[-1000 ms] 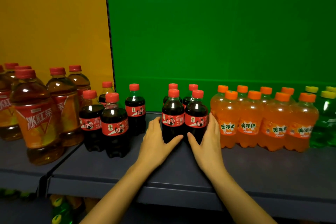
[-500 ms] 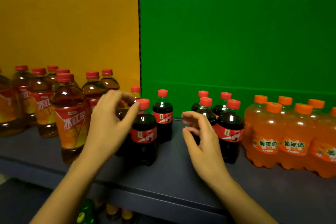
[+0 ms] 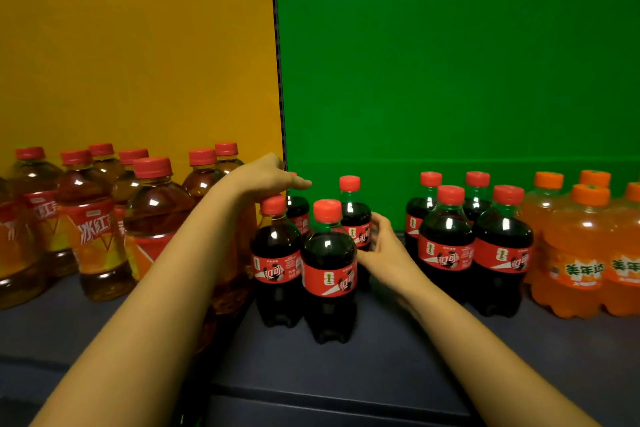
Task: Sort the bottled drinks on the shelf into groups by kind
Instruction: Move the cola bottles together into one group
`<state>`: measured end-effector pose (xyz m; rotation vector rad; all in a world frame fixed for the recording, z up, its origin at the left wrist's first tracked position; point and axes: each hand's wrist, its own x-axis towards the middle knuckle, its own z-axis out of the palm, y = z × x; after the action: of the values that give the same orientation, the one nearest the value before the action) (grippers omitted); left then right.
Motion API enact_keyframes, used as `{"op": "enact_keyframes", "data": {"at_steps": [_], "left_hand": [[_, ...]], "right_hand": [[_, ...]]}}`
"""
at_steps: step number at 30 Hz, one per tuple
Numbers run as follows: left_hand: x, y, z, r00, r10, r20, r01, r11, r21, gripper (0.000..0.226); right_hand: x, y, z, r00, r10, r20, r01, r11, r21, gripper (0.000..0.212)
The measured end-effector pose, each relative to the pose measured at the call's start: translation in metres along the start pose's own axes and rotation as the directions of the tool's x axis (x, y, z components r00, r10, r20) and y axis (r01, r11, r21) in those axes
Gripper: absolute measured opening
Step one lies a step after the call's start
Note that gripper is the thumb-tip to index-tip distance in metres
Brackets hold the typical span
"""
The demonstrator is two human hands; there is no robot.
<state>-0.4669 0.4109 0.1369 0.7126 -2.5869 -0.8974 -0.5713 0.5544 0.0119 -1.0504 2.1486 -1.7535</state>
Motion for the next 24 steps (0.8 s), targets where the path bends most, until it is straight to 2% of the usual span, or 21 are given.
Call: {"op": "enact_keyframes", "data": {"at_steps": [3, 5, 8, 10, 14, 20, 24], "left_hand": [[0.007, 0.001, -0.002, 0.994, -0.043, 0.102, 0.035, 0.997, 0.075, 0.070], [0.013, 0.002, -0.004, 0.987, -0.059, 0.149, 0.027, 0.977, 0.210, 0.069], [0.022, 0.004, -0.006, 0.981, -0.086, 0.172, 0.005, 0.906, 0.423, 0.063], [0.027, 0.004, -0.006, 0.974, -0.098, 0.203, -0.013, 0.876, 0.481, 0.061], [0.033, 0.006, -0.005, 0.964, -0.066, 0.258, -0.071, 0.870, 0.488, 0.074], [0.043, 0.010, 0.003, 0.946, 0.016, 0.325, -0.166, 0.883, 0.440, 0.059], [0.048, 0.015, 0.008, 0.943, 0.075, 0.325, -0.232, 0.847, 0.479, 0.052]], "right_hand": [[-0.005, 0.003, 0.001, 0.998, 0.038, 0.043, -0.033, 0.994, -0.106, 0.079], [-0.006, 0.005, 0.003, 0.998, 0.034, 0.047, -0.025, 0.984, -0.174, 0.071], [-0.007, 0.008, 0.007, 1.000, 0.019, 0.002, -0.018, 0.976, -0.219, 0.065], [-0.006, 0.010, 0.007, 0.999, 0.009, -0.048, -0.020, 0.972, -0.236, 0.065], [-0.006, 0.016, 0.008, 0.987, -0.020, -0.162, -0.021, 0.968, -0.249, 0.069], [-0.003, 0.024, 0.010, 0.960, 0.002, -0.281, -0.066, 0.974, -0.219, 0.074], [-0.003, 0.026, 0.009, 0.946, -0.002, -0.324, -0.073, 0.973, -0.220, 0.073]]}}
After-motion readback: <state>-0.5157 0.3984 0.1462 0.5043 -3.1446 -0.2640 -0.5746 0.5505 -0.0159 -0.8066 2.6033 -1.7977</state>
